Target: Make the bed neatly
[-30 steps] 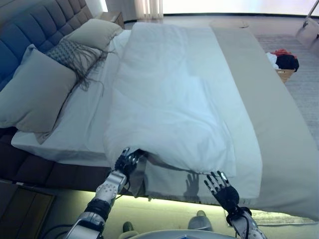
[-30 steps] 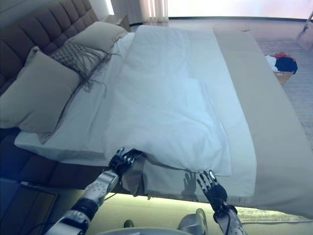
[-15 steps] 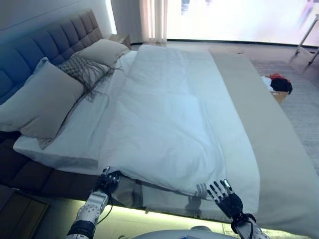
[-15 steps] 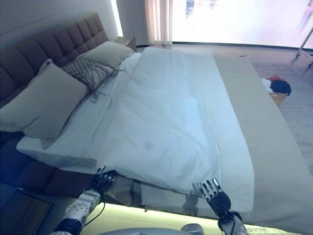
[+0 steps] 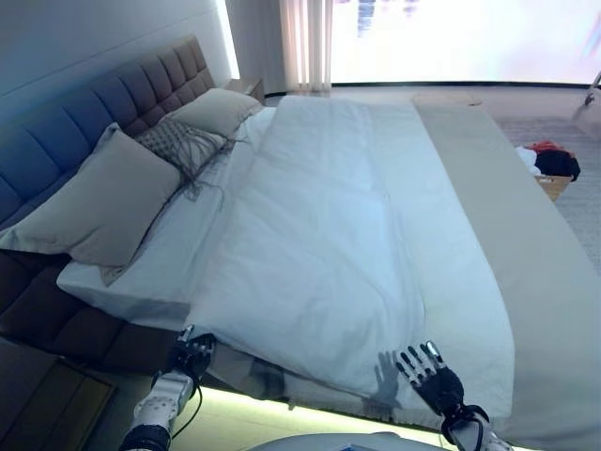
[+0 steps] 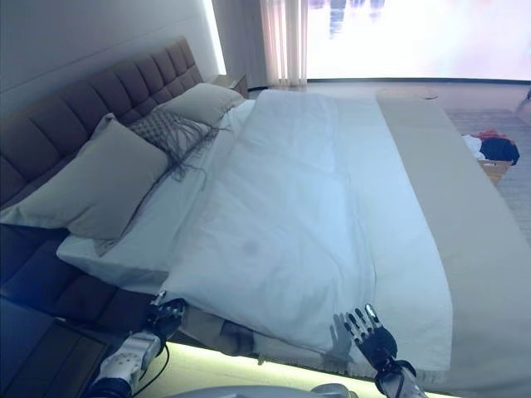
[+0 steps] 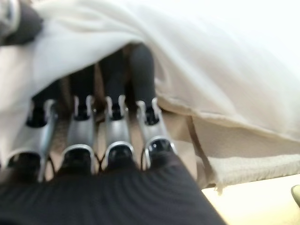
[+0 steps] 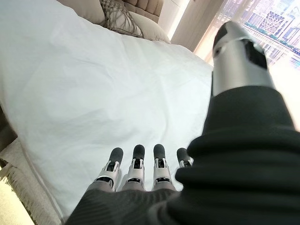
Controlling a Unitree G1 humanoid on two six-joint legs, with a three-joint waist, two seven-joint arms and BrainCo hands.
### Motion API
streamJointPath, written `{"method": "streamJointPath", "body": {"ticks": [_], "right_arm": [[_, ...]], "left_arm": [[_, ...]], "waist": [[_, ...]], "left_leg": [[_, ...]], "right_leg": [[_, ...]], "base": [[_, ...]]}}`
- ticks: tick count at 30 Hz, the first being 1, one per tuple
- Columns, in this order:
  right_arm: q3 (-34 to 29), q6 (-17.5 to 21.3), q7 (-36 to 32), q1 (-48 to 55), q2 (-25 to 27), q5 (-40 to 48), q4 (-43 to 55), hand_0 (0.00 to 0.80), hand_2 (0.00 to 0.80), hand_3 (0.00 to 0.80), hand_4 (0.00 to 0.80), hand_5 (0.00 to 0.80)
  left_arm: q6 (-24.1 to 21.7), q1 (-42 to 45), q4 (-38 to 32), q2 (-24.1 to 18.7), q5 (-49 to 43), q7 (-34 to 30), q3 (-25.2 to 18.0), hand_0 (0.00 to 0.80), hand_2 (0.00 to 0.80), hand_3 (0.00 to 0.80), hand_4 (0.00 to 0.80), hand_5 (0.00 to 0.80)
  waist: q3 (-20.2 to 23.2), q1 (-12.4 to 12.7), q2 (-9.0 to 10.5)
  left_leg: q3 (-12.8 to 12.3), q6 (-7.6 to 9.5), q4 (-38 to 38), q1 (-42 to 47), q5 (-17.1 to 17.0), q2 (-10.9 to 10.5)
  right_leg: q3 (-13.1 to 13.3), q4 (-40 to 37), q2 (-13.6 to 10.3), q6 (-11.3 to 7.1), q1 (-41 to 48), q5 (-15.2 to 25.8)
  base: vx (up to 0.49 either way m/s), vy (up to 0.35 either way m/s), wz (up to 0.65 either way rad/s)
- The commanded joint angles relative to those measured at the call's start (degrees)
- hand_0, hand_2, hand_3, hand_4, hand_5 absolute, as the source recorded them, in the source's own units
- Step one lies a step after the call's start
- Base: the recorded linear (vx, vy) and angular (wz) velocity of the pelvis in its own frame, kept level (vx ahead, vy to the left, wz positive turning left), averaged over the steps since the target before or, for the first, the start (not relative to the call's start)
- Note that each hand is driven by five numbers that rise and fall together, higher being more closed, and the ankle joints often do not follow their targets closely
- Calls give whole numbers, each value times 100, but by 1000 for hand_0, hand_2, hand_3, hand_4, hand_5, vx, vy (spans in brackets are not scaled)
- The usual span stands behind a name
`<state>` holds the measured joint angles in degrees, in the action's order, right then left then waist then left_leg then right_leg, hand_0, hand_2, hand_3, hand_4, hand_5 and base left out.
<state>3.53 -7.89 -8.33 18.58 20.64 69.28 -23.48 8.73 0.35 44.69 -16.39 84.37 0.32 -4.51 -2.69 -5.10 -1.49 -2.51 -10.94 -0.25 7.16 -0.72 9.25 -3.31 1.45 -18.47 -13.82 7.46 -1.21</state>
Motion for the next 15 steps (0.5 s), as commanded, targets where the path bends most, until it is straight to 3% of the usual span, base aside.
{"method": "streamJointPath", "body": {"ticks": [1, 2, 3, 4, 5, 8, 10, 11, 15], "right_arm": [[-148, 116, -291, -54, -305, -152, 486, 0, 0, 0, 0, 0], [-126, 132, -312, -59, -345, -147, 486, 0, 0, 0, 0, 0], [-97, 188, -330, -9, -404, -86, 487, 0, 0, 0, 0, 0], [-80, 227, -403, 37, -437, -29, 450, 0, 0, 0, 0, 0], [-48, 266, -487, 72, -441, 45, 401, 0, 0, 0, 0, 0], [127, 354, -508, 32, -309, 323, 362, 0, 0, 0, 0, 0], [205, 372, -414, -27, -249, 431, 445, 0, 0, 0, 0, 0], [295, 449, -332, -98, -243, 448, 415, 0, 0, 0, 0, 0], [462, 538, 78, -344, -112, 445, 408, 0, 0, 0, 0, 0]], "left_arm": [[-312, -278, -141, -687, -89, -303, -838, 800, 800, 800, 800, 800], [-309, -296, -142, -725, -76, -266, -896, 800, 800, 800, 800, 800], [-324, -359, -55, -810, -57, -254, -920, 800, 800, 800, 800, 800], [-340, -423, 39, -876, -88, -256, -931, 800, 800, 800, 800, 800], [-347, -487, 139, -939, -103, -267, -934, 800, 800, 800, 800, 800], [-393, -573, 264, -1033, -217, -331, -859, 800, 800, 800, 800, 800], [-397, -569, 158, -1025, -62, -313, -820, 800, 800, 800, 800, 800], [-407, -585, 136, -990, 38, -364, -811, 800, 800, 800, 800, 800], [-471, -495, 3, -659, 32, -404, -730, 800, 800, 800, 800, 800]], "waist": [[-38, 88, 249], [-34, 82, 251], [-16, 18, 247], [12, -27, 237], [24, -55, 254], [110, -48, 311], [79, 42, 328], [50, 81, 302], [-88, 172, 183]], "left_leg": [[-53, 484, 1127, -583, 374, 44], [-124, 538, 1084, -600, 349, 12], [-127, 624, 1023, -644, 297, -59], [-182, 696, 935, -671, 214, -94], [-272, 751, 852, -672, 152, -124], [-462, 803, 659, -694, 12, -233], [-313, 766, 739, -785, 16, -376], [-133, 764, 714, -832, -9, -450], [376, 606, 1040, -1161, -368, -500]], "right_leg": [[68, 672, -882, -118, -587, 1062], [133, 918, -799, -118, -720, 997], [273, 1291, -525, -82, -895, 803], [248, 1552, -216, -19, -997, 610], [128, 1723, 66, 46, -1031, 431], [-224, 1621, 772, 305, -1105, 427], [-342, 1164, 1072, 567, -930, 269], [-267, 1013, 1185, 674, -884, 185], [-82, 740, 1432, 905, -769, 1]], "base": [[-168, 105, -26], [-198, 133, -35], [-164, 117, -40], [-161, 85, -30], [-150, 15, -22], [-132, -60, -9], [-137, -129, 5], [-115, -99, -2], [-101, 7, -5]]}}
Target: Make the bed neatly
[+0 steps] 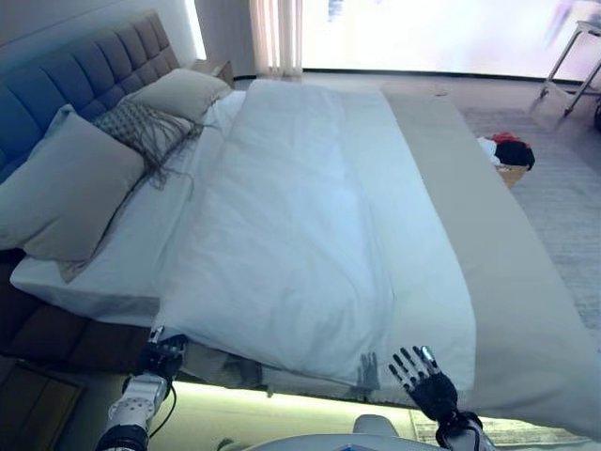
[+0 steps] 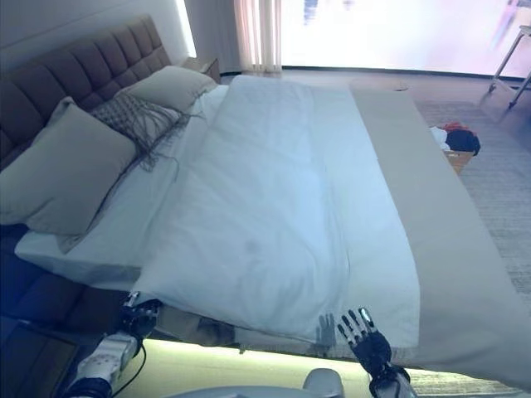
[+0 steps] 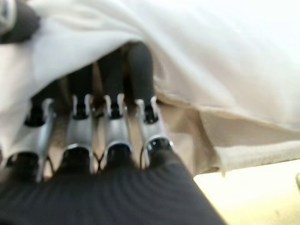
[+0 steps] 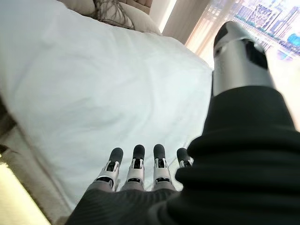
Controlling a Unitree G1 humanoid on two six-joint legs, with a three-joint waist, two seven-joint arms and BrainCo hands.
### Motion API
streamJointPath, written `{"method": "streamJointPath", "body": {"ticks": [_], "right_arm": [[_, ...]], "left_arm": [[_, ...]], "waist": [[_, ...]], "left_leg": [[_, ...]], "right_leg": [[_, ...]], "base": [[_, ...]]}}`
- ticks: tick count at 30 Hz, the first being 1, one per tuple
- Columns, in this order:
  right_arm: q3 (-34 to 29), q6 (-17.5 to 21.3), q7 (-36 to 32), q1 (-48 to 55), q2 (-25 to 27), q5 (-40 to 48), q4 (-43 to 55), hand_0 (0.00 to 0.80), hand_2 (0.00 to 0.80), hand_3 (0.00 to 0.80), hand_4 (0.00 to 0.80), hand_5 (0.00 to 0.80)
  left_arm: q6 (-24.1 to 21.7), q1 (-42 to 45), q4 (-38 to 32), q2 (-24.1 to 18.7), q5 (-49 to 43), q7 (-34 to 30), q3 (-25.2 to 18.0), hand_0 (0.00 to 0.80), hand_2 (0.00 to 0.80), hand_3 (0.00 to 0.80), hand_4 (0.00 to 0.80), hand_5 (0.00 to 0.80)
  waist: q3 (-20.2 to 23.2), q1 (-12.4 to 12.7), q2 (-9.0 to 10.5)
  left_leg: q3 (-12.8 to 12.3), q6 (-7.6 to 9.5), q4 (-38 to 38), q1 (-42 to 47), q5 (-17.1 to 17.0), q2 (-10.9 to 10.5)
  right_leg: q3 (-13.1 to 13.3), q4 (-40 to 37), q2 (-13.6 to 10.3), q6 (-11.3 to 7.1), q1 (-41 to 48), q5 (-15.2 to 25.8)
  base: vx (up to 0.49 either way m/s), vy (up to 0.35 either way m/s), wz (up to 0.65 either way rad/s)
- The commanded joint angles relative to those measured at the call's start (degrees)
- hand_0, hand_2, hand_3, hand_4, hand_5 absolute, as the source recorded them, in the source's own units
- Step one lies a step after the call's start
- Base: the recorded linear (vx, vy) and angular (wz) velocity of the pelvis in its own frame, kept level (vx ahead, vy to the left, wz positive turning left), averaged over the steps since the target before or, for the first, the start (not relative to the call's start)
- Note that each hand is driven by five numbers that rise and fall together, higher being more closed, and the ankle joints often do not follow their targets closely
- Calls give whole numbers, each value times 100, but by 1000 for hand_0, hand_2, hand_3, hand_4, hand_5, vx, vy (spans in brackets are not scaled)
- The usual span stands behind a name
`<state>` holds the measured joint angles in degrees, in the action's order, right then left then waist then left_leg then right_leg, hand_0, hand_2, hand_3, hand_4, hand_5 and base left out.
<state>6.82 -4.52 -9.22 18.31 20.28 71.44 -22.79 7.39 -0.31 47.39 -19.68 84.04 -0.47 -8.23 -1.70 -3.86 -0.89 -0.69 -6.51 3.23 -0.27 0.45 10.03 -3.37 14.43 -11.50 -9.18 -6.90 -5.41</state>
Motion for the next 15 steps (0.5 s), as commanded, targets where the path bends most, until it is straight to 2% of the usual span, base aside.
{"method": "streamJointPath", "body": {"ticks": [1, 3, 6, 8, 10, 12, 15], "right_arm": [[85, 196, 140, -331, -21, 276, 285, 0, 0, 0, 0, 0], [-48, 173, 27, -307, 35, 348, 190, 0, 0, 0, 0, 0], [-228, 108, 53, -174, 28, 295, 204, 0, 0, 0, 0, 0], [-356, 28, 56, -64, 45, 318, 235, 0, 0, 0, 0, 0], [-453, -35, -30, -20, 81, 267, 220, 0, 0, 0, 0, 0], [-491, -112, -137, -55, 136, 153, 221, 0, 0, 0, 0, 0], [-473, -214, -281, -180, 224, 24, 190, 0, 0, 0, 0, 0]], "left_arm": [[-327, -386, -270, -269, 61, -389, -350, 800, 800, 800, 800, 800], [-310, -256, -308, -174, 55, -459, -346, 800, 800, 800, 800, 800], [-311, -231, -153, -103, 159, -476, -356, 800, 800, 800, 800, 800], [-311, -309, 34, -65, 212, -519, -345, 800, 800, 800, 800, 800], [-321, -373, 176, 4, 220, -612, -289, 800, 800, 800, 800, 800], [-352, -368, 212, 74, 196, -706, -249, 800, 800, 800, 800, 800], [-328, -335, 240, 136, 324, -798, -237, 800, 800, 800, 800, 800]], "waist": [[-217, 41, 97], [-267, 8, 44], [-235, -124, -31], [-206, -245, -105], [-191, -357, -201], [-198, -448, -343], [-239, -536, -563]], "left_leg": [[236, 97, 873, -529, -581, -477], [282, -50, 979, -588, -743, -162], [367, -276, 694, -457, -1144, 362], [361, -395, 421, -344, -1462, 682], [335, -468, 149, -217, -1615, 907], [334, -528, -118, -46, -1644, 1021], [311, -584, -367, 176, -1415, 884]], "right_leg": [[-52, -549, 745, 492, 663, 343], [-23, -491, 745, 569, 656, 189], [64, -413, 701, 576, 679, 79], [80, -322, 597, 546, 671, 0], [111, -169, 401, 484, 593, -71], [190, 5, 121, 369, 472, -123], [450, 299, -412, 84, 314, -177]], "base": [[-115, 77, -7], [-70, 93, 9], [30, 207, 3], [59, 362, 1], [45, 452, 5], [73, 588, 2], [119, 706, -23]]}}
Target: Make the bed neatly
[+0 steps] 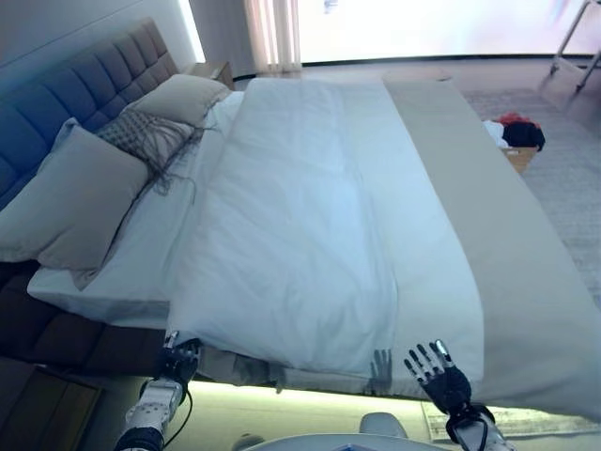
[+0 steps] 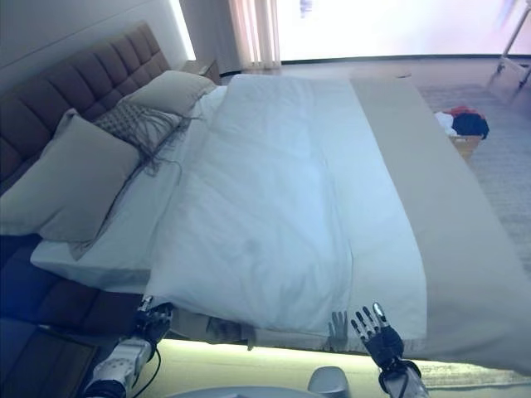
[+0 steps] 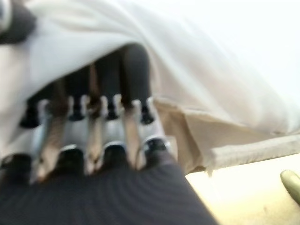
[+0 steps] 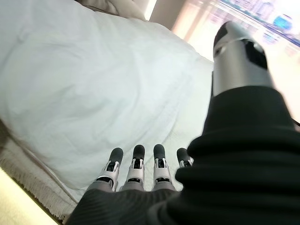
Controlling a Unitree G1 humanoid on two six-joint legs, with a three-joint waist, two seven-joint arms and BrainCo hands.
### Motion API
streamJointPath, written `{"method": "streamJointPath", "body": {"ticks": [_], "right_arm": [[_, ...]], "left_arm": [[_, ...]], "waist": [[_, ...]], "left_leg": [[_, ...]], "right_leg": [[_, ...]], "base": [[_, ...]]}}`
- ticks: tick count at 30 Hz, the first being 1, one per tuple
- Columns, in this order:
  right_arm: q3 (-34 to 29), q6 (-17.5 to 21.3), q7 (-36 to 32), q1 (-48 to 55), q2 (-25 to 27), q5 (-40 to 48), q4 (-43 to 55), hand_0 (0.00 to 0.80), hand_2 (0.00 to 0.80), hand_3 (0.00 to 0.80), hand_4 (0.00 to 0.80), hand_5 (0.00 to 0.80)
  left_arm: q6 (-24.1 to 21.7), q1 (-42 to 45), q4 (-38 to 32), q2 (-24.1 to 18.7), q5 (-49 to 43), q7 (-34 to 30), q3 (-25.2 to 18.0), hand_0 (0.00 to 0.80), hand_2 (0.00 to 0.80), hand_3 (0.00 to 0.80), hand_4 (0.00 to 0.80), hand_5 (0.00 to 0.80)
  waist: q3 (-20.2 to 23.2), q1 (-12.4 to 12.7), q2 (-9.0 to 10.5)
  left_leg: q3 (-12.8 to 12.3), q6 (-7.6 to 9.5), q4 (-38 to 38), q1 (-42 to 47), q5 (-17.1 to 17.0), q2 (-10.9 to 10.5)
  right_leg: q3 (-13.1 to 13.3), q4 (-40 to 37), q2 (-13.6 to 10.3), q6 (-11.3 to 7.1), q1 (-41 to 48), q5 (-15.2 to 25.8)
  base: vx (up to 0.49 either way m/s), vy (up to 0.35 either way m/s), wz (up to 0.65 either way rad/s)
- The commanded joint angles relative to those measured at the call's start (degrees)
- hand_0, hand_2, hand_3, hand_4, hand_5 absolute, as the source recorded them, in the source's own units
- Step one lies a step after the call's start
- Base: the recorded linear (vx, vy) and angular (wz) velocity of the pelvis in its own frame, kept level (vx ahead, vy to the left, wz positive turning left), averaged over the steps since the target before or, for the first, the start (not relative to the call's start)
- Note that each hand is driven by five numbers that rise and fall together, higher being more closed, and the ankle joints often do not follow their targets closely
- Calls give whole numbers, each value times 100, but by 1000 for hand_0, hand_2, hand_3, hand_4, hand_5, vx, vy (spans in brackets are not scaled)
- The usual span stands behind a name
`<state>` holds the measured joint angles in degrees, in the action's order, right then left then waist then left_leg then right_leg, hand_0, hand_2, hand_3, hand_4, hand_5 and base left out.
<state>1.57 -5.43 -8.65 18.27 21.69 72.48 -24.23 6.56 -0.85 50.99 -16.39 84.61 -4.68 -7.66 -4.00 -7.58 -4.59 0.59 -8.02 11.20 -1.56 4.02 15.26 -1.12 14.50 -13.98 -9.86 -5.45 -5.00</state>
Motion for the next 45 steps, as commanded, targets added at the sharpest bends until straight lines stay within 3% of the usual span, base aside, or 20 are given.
{"method": "streamJointPath", "body": {"ticks": [1, 4, 6, 8, 9, 11, 13, 15, 16, 18, 21, 22, 23, 25, 27, 37, 41, 45], "right_arm": [[55, -131, -391, -195, 77, -82, 301, 0, 0, 0, 0, 0], [161, -39, -452, -296, -140, -38, 134, 0, 0, 0, 0, 0], [222, -81, -470, -334, -332, 17, 215, 0, 0, 0, 0, 0], [324, -115, -557, -446, -585, 30, 223, 0, 0, 0, 0, 0], [368, -140, -554, -508, -664, 22, 227, 0, 0, 0, 0, 0], [486, -156, -473, -445, -742, 63, 380, 0, 0, 0, 0, 0], [564, -217, -656, -305, -724, 118, 339, 0, 0, 0, 0, 0], [651, -216, -747, -180, -688, 167, 344, 0, 0, 0, 0, 0], [680, -158, -751, -145, -683, 179, 283, 0, 0, 0, 0, 0], [768, -81, -609, -176, -655, 209, 261, 0, 0, 0, 0, 0], [908, 36, -381, -203, -477, 293, 436, 0, 0, 0, 0, 0], [852, 139, -393, -182, -432, 288, 458, 0, 0, 0, 0, 0], [789, 196, -397, -177, -384, 298, 470, 0, 0, 0, 0, 0], [672, 143, -219, -204, -250, 305, 536, 0, 0, 0, 0, 0], [535, -23, -129, -218, -126, 291, 596, 0, 0, 0, 0, 0], [290, -357, -369, -216, 178, -7, 495, 0, 0, 0, 0, 0], [264, -319, -591, -449, 405, -94, 380, 0, 0, 0, 0, 0], [282, -187, -724, -849, 570, -17, 379, 0, 0, 0, 0, 0]], "left_arm": [[-219, -295, -104, -194, 273, -396, -303, 800, 800, 800, 800, 800], [-103, -459, -8, -214, 159, -392, -324, 800, 800, 800, 800, 800], [-118, -447, -94, -300, 193, -349, -301, 800, 800, 800, 800, 800], [-81, -417, -363, -520, 185, -155, -368, 800, 800, 800, 800, 800], [-96, -412, -417, -569, 176, -91, -397, 800, 800, 800, 800, 800], [-59, -452, -455, -717, 181, -5, -425, 800, 800, 800, 800, 800], [-57, -457, -411, -787, -9, -5, -396, 800, 800, 800, 800, 800], [-123, -470, -410, -754, -106, 45, -296, 800, 800, 800, 800, 800], [-144, -489, -380, -720, -126, 26, -214, 800, 800, 800, 800, 800], [-183, -479, -435, -685, -200, 147, -138, 800, 800, 800, 800, 800], [-285, -632, -307, -735, -485, 305, -104, 800, 800, 800, 800, 800], [-312, -769, -178, -752, -565, 255, -37, 800, 800, 800, 800, 800], [-322, -877, -114, -761, -664, 252, -19, 800, 800, 800, 800, 800], [-401, -819, -63, -804, -661, 236, -80, 800, 800, 800, 800, 800], [-368, -641, -31, -900, -779, 217, -291, 800, 800, 800, 800, 800], [-331, -667, 1266, -1744, -1122, 184, -1279, 800, 800, 800, 800, 800], [-582, -1003, 1498, -1724, -1051, 102, -1106, 800, 800, 800, 800, 800], [-732, -1406, 1408, -1686, -708, 145, -845, 800, 800, 800, 800, 800]], "waist": [[-12, -178, -216], [18, -160, -92], [22, -114, 67], [3, -28, 199], [-2, 14, 217], [21, 31, 234], [91, 54, 280], [131, 96, 318], [146, 143, 357], [117, 177, 359], [75, 235, 318], [63, 206, 323], [47, 202, 325], [4, 229, 301], [-28, 226, 257], [20, 10, 130], [-180, -56, 79], [-587, -32, 50]], "left_leg": [[163, -441, -1152, 325, -1651, 290], [-93, -299, -826, 319, -891, -133], [-43, -158, -568, 262, -578, -409], [-318, -29, -547, 314, -422, -527], [-378, 10, -571, 328, -407, -537], [-372, 136, -591, 284, -395, -582], [-430, 216, -632, 261, -434, -575], [-323, 198, -617, 211, -468, -567], [-139, 161, -526, 112, -460, -599], [-36, 130, -567, 88, -564, -566], [-347, -49, -743, 42, -867, -263], [-554, -130, -717, -59, -964, -154], [-532, -201, -613, -183, -1059, -102], [-119, -260, -402, -317, -1089, -24], [88, -262, -401, -202, -1023, -3], [-369, -187, -520, -34, -739, -207], [-491, -278, -253, -425, -727, -223], [-361, -264, -14, -938, -703, -294]], "right_leg": [[283, 325, -316, 72, 156, -196], [265, 81, -1037, -230, 278, 263], [416, -150, -1239, -339, 219, 968], [310, -372, -1432, -433, 151, 1488], [255, -354, -1407, -448, 112, 1509], [309, -35, -1041, -384, -42, 1202], [149, 248, -562, -311, -104, 810], [52, 133, -211, -127, -23, 483], [86, -138, -111, -34, 74, 396], [92, -297, 78, 28, 179, 440], [-379, -622, 218, 133, 395, 411], [-523, -710, 200, 137, 438, 437], [-561, -756, 190, 150, 460, 441], [-436, -690, 178, 142, 434, 399], [-287, -598, 148, 154, 443, 323], [-166, -589, -334, -134, 330, 386], [-198, -493, -478, -186, 81, 407], [-114, -368, -610, -245, -384, 495]], "base": [[131, 707, -7], [131, 576, 0], [27, 271, -27], [-64, 185, -46], [-108, 147, -53], [-101, 156, -48], [-50, 64, -21], [-13, -50, -18], [5, -109, 0], [26, -107, 47], [0, -59, 36], [-50, 4, 29], [-28, 50, 58], [47, 135, 58], [123, 193, 0], [121, 214, -17], [-31, 222, 3], [-180, 189, 15]]}}
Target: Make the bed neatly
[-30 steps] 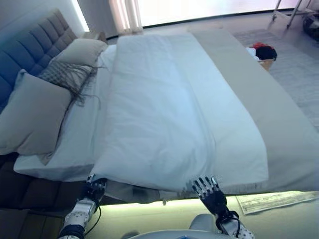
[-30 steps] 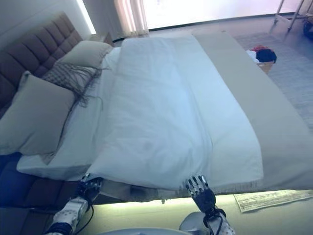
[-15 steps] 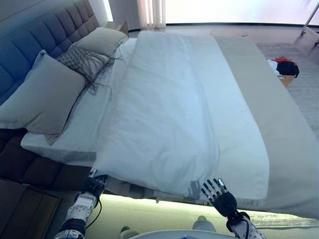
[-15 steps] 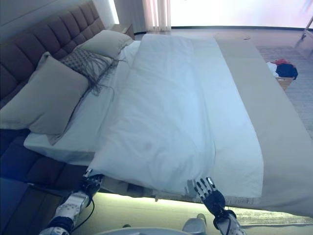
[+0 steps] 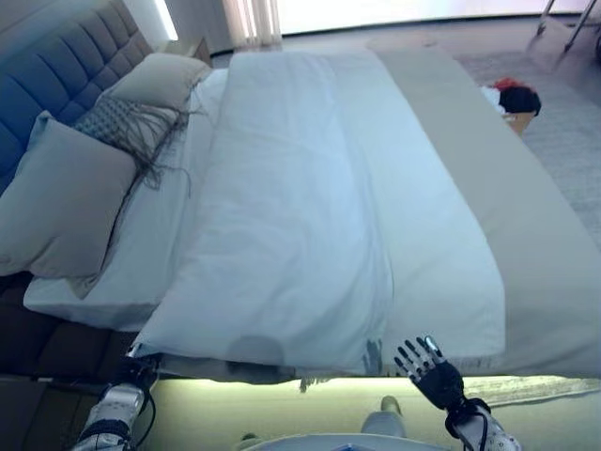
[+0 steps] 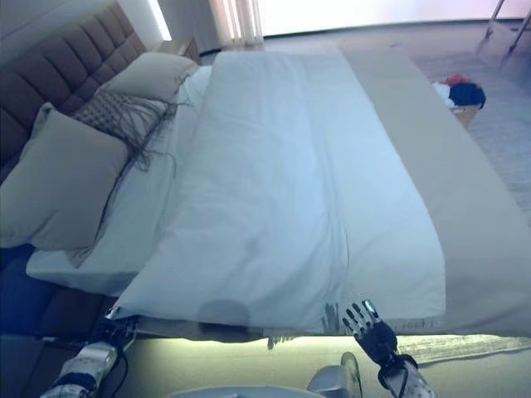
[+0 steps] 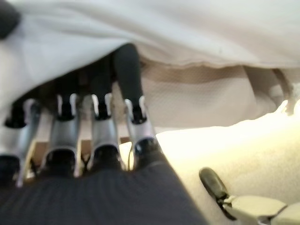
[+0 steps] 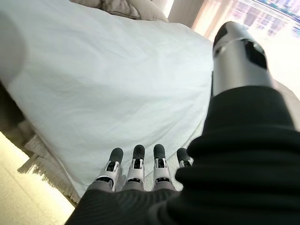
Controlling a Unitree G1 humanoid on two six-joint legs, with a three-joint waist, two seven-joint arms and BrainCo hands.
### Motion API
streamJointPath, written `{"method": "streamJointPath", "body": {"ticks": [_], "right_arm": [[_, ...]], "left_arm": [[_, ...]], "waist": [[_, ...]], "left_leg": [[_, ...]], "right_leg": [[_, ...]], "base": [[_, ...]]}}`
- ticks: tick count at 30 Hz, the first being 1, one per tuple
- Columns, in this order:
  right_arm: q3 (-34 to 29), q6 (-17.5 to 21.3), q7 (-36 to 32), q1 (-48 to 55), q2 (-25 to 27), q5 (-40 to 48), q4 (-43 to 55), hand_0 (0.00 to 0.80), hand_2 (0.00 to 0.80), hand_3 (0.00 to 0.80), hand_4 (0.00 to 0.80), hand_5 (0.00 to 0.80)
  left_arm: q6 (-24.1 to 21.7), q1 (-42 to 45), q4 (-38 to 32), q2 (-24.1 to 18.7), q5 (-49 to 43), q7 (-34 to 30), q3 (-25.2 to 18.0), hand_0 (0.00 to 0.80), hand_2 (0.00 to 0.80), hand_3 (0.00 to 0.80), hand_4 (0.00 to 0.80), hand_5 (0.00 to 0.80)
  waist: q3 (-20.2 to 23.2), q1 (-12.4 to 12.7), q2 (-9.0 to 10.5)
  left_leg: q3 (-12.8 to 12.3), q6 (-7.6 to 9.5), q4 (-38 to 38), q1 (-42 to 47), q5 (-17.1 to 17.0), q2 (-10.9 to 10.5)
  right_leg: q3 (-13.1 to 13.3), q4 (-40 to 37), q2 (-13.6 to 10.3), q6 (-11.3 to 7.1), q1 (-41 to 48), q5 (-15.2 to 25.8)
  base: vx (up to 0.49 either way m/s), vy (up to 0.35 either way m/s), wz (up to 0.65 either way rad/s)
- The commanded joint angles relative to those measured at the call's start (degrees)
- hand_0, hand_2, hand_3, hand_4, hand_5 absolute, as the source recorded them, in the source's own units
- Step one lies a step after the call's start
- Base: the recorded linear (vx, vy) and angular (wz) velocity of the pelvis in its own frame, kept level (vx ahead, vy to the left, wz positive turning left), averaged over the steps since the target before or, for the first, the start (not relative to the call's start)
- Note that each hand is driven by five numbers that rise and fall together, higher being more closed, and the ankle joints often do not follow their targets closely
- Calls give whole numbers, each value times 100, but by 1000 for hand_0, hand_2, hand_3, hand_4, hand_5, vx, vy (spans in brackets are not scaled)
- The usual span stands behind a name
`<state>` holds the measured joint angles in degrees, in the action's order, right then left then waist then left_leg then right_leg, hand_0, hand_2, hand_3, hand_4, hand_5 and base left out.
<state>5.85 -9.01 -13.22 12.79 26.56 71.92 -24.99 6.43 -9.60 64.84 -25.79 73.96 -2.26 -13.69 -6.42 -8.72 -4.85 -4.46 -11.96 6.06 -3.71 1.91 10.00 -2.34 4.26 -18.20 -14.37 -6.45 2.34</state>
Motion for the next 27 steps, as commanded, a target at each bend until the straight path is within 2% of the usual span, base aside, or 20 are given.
{"method": "streamJointPath", "body": {"ticks": [1, 5, 10, 13, 15, 20, 24, 27], "right_arm": [[-95, 238, -300, -422, 63, 47, 436, 0, 0, 0, 0, 0], [23, 321, -351, -697, 61, -44, 570, 0, 0, 0, 0, 0], [5, 526, -556, -1071, 346, 46, 639, 0, 0, 0, 0, 0], [-108, 598, -596, -1259, 361, 48, 742, 0, 0, 0, 0, 0], [-143, 669, -634, -1339, 282, 41, 770, 0, 0, 0, 0, 0], [-184, 671, -716, -1492, 165, 127, 792, 0, 0, 0, 0, 0], [-208, 711, -860, -1746, 298, 72, 611, 0, 0, 0, 0, 0], [-281, 737, -807, -1964, 313, -49, 591, 0, 0, 0, 0, 0]], "left_arm": [[-760, -607, -8, -741, 463, -76, -185, 800, 800, 800, 800, 800], [-824, -707, 52, -694, 809, -47, -67, 800, 800, 800, 800, 800], [-886, -923, 239, -544, 1008, -192, 81, 800, 800, 800, 800, 800], [-957, -1104, 217, -465, 980, -156, 177, 800, 800, 800, 800, 800], [-966, -1304, 159, -521, 1068, -66, 178, 800, 800, 800, 800, 800], [-1196, -1556, -152, -565, 1018, 221, 264, 800, 800, 800, 800, 800], [-1104, -1761, 84, -681, 734, 241, 284, 800, 800, 800, 800, 800], [-1160, -1997, 233, -571, 851, 130, 376, 800, 800, 800, 800, 800]], "waist": [[-450, 102, 88], [-760, 121, 96], [-1136, 119, 88], [-1305, 125, 113], [-1408, 135, 159], [-1484, 166, 231], [-1515, 128, 141], [-1619, 84, 122]], "left_leg": [[183, 135, 566, -854, -485, 222], [271, 152, 737, -1231, -516, 212], [423, 153, 931, -1847, -558, 113], [436, 190, 967, -2141, -622, 22], [355, 249, 1001, -2322, -645, -31], [364, 306, 1085, -2523, -661, -163], [395, 265, 1233, -2698, -592, -182], [433, 255, 1163, -2943, -689, -248]], "right_leg": [[34, 687, -197, 202, -420, -201], [130, 893, -224, 190, -877, -128], [324, 1337, -199, 238, -1658, -167], [356, 1398, -205, 242, -1973, -96], [344, 1457, -239, 227, -2163, -52], [374, 1435, -242, 217, -2325, 88], [517, 1612, -246, 227, -2584, 38], [544, 1590, -169, 237, -2827, 81]], "base": [[-227, 80, 7], [-134, 103, -5], [-155, 132, -1], [-150, 83, 3], [-128, 40, 1], [-81, 15, 3], [-12, 118, 2], [-96, 84, 4]]}}
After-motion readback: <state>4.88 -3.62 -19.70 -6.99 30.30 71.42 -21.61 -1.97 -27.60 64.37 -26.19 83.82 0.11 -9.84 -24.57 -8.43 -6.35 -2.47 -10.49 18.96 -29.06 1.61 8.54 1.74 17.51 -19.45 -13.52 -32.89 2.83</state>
